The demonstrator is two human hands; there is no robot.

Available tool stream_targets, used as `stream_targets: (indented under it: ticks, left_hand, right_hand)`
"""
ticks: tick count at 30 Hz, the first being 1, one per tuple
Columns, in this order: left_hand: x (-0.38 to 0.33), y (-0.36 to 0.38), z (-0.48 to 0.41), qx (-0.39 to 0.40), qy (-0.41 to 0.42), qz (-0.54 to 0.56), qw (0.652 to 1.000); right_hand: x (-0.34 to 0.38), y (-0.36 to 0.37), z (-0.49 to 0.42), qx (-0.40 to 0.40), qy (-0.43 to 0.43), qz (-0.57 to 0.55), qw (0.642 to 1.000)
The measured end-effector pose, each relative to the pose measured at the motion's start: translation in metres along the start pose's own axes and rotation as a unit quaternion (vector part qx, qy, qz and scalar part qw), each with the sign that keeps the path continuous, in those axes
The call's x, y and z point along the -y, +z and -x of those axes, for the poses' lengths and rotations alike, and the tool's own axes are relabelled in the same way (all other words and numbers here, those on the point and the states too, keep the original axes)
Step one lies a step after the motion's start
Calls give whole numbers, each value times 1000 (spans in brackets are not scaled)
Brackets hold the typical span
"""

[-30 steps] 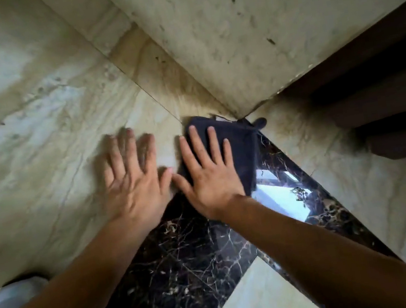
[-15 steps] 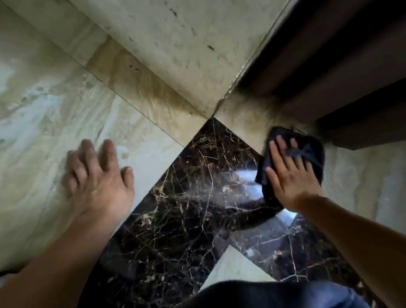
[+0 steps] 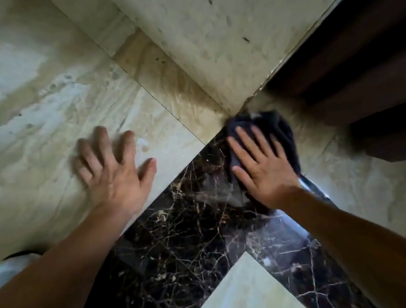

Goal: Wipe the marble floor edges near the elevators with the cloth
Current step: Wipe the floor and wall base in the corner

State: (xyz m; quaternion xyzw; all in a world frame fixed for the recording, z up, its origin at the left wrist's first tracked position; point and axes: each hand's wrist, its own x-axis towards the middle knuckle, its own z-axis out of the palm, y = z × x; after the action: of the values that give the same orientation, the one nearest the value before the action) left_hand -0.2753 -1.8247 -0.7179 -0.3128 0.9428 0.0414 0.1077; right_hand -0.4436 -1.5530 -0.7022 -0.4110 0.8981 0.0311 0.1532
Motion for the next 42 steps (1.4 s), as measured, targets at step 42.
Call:
stream_targets:
  ticks: [42]
  left_hand:
    - [23, 6, -1, -41, -5, 25, 999]
  right_hand:
    - [102, -9, -22, 117, -67, 8, 991]
